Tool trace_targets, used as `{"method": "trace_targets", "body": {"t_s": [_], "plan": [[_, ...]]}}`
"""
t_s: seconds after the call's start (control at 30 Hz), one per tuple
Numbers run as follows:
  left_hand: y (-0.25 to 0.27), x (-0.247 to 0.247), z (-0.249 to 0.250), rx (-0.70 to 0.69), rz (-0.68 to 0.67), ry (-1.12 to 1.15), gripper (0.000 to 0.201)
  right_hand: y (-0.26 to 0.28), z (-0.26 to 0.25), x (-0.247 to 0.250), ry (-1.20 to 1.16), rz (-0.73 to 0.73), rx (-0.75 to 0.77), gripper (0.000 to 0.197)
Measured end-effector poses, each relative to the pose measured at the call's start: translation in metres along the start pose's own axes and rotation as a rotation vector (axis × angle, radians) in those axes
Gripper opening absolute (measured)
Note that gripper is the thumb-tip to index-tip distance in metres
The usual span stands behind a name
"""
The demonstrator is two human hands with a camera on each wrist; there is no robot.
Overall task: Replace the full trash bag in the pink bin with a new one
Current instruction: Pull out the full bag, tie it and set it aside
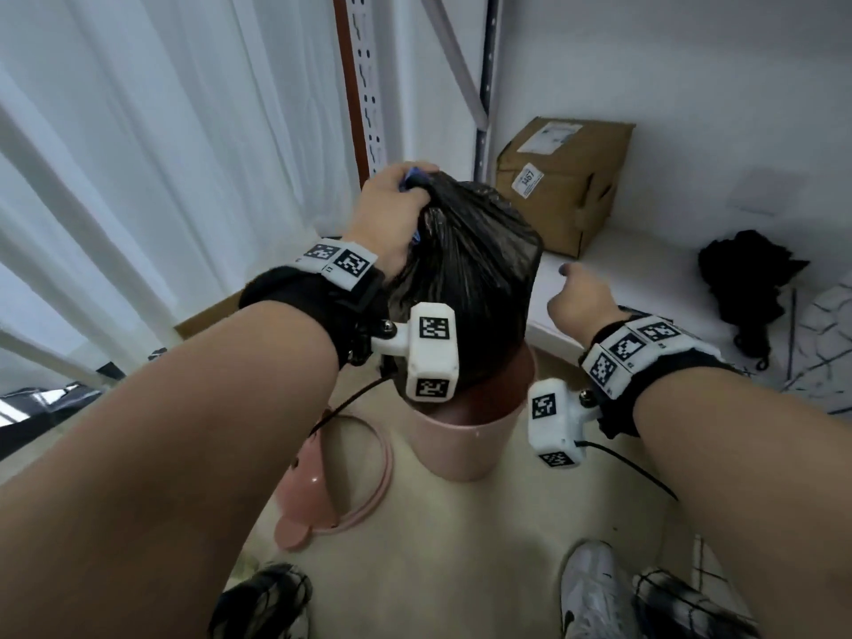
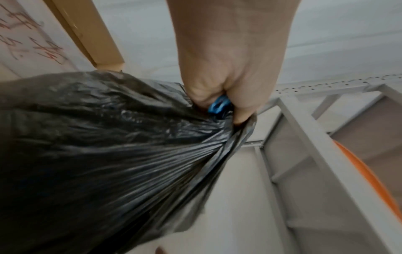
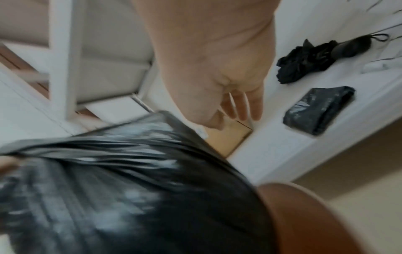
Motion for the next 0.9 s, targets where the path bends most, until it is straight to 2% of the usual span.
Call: {"method": "trace_targets", "body": {"t_s": [0.1, 0.17, 0.23, 0.3, 0.43, 0.53, 0.63, 0.77, 0.9], "plan": [[0.011, -0.01, 0.035, -0.01, -0.033, 0.007, 0.027, 0.007, -0.04, 0.033, -0.195, 0.216, 0.158, 0.04], [0.02, -0.007, 0.062, -0.029, -0.052, 0.006, 0.022, 0.015, -0.068, 0.048, -0.318, 0.276, 0.283, 0.054], [0.031, 0.004, 0.086, -0.023, -0.061, -0.059, 0.019, 0.024, -0.092, 0.058, -0.324, 0.196, 0.377, 0.079], [0.04, 0.021, 0.107, -0.052, -0.042, -0.173, 0.025, 0.032, -0.112, 0.066, -0.219, 0.061, 0.4, 0.098], [0.044, 0.065, 0.126, -0.143, 0.057, -0.385, 0.03, 0.036, -0.151, 0.06, -0.043, -0.067, 0.457, 0.116], [0.038, 0.094, 0.129, -0.184, 0.079, -0.443, 0.034, 0.027, -0.184, 0.039, 0.016, -0.143, 0.495, 0.115], [0.021, 0.122, 0.125, -0.214, 0.151, -0.437, 0.035, 0.008, -0.219, 0.011, 0.024, -0.168, 0.539, 0.103], [-0.019, 0.167, 0.117, -0.215, 0.247, -0.384, 0.035, -0.032, -0.254, -0.035, -0.117, -0.295, 0.587, 0.091], [-0.054, 0.201, 0.093, -0.239, 0.305, -0.341, 0.034, -0.067, -0.27, -0.084, -0.274, -0.354, 0.64, 0.081]]}}
Point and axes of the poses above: each hand's wrist, its own y-axis away from the middle knuckle, its own x-axis out of the back of the hand, z = x × y, the point moved 1 cm from there along -y, towards the middle knuckle, and after that the axes turned 15 degrees about x, right-handed, at the moved point
